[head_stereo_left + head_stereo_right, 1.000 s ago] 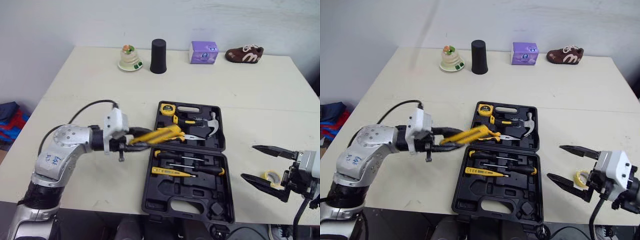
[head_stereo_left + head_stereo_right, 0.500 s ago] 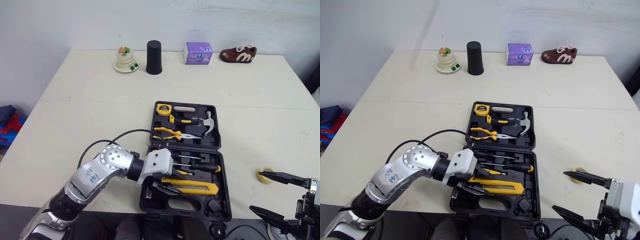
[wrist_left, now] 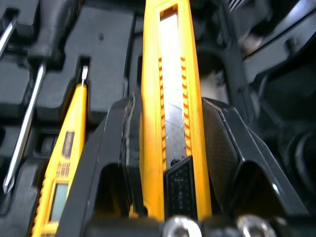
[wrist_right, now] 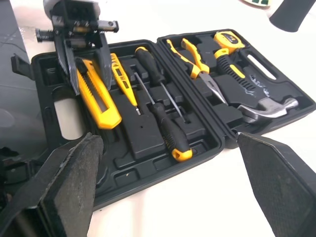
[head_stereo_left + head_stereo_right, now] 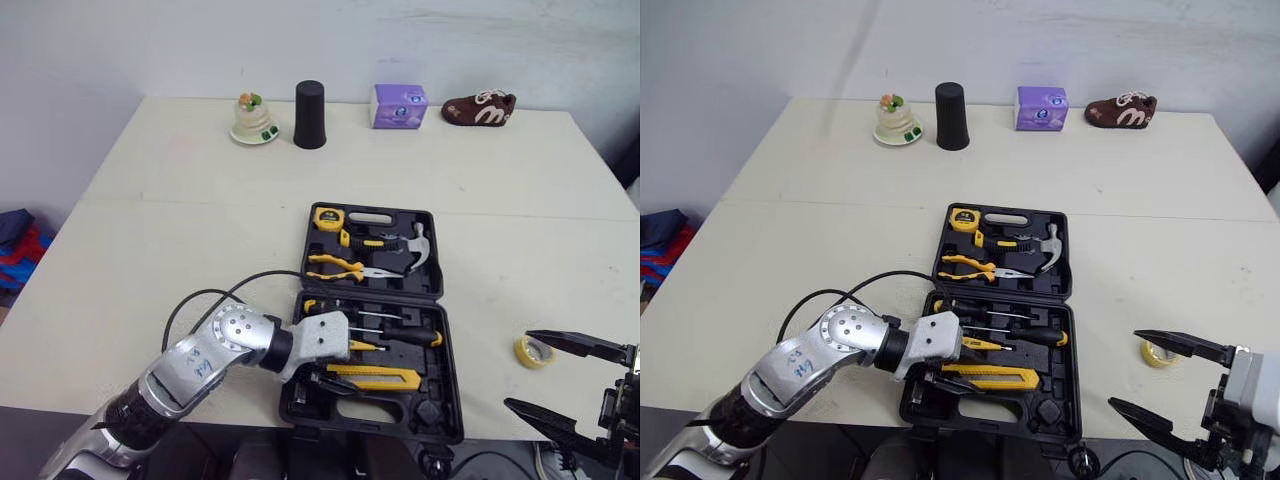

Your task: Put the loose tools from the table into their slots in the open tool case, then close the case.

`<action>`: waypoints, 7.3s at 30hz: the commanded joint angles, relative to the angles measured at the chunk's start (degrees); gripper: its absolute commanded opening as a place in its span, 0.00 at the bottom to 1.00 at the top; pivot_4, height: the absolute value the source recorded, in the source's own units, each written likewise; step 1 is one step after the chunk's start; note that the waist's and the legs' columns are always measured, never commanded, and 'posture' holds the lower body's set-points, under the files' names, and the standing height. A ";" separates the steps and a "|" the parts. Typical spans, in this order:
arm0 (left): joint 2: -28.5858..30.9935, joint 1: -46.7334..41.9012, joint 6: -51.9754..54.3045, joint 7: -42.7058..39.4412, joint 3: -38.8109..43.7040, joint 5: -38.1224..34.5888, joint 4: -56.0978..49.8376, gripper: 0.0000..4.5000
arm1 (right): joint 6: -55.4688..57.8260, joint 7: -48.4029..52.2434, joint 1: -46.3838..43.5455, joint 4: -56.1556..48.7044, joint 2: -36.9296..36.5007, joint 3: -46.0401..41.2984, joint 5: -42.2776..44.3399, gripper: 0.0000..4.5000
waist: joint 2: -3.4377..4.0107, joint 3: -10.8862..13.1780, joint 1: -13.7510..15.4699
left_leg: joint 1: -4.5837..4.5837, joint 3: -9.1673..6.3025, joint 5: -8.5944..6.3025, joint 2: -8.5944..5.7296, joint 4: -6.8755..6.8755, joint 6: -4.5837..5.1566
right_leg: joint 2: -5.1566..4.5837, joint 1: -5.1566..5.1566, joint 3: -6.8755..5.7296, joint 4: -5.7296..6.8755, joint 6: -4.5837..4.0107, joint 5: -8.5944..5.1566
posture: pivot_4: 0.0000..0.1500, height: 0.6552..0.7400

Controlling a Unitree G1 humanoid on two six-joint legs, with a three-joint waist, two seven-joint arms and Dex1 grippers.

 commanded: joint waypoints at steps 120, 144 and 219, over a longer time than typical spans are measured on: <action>8.44 15.68 -34.18 3.72 58.09 -9.75 41.91 0.98 | -35.04 -21.77 -11.82 82.38 -6.72 -9.76 -17.78 1.00 | -0.14 -0.33 -1.76 | 0.99 0.11 -0.26 -0.02 -1.15 -0.56 | -0.79 0.70 -0.41 -0.41 -0.25 -0.22 | 1.00 1.00; -0.40 2.71 -10.14 -6.85 28.81 -25.20 6.72 0.98 | 21.39 -9.04 -0.55 6.09 -22.05 7.14 -11.10 1.00 | -0.19 -0.11 -0.18 | 0.74 0.00 0.00 0.02 -1.10 -0.72 | 0.05 0.60 -0.11 -0.89 -0.04 -0.11 | 1.00 1.00; 1.98 5.23 -18.06 -13.73 26.66 -22.21 1.76 1.00 | 31.87 -3.02 -33.94 -12.00 -27.35 45.00 -7.60 0.01 | -0.10 -0.05 0.03 | -0.31 -0.09 -0.06 0.00 0.15 -0.35 | 0.10 -0.22 -0.06 -0.05 0.12 -0.07 | 1.00 1.00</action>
